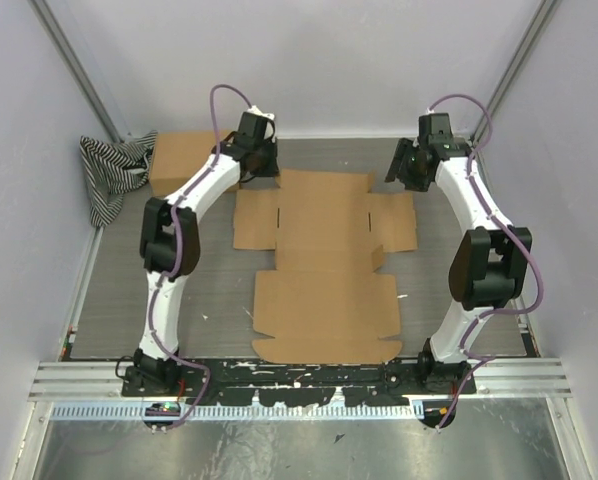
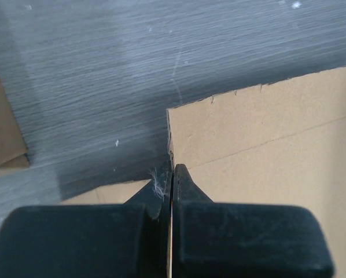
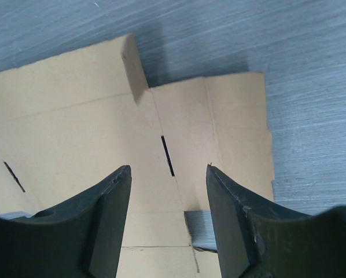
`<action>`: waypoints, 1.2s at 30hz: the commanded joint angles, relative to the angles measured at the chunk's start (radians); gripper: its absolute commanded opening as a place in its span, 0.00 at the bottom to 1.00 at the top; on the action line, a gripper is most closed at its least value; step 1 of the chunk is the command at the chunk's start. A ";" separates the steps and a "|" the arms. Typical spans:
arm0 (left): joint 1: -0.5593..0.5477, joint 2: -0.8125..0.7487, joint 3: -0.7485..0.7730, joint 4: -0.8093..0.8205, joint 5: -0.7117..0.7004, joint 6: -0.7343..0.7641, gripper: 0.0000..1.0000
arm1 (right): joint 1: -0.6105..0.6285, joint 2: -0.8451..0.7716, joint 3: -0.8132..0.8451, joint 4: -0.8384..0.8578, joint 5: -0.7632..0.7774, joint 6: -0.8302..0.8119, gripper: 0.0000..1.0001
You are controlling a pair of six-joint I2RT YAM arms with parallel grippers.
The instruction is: Fold the paper box
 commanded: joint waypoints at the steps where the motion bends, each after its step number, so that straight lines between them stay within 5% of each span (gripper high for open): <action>1: -0.041 -0.215 -0.194 0.274 -0.082 0.094 0.00 | 0.007 -0.027 0.109 -0.061 -0.013 -0.045 0.60; 17: -0.092 -0.552 -0.724 0.852 -0.063 0.281 0.00 | 0.009 -0.105 0.184 -0.146 -0.062 -0.102 0.59; 36: -0.117 -0.710 -0.995 1.148 -0.008 0.345 0.00 | 0.026 -0.079 0.237 -0.193 -0.114 -0.122 0.43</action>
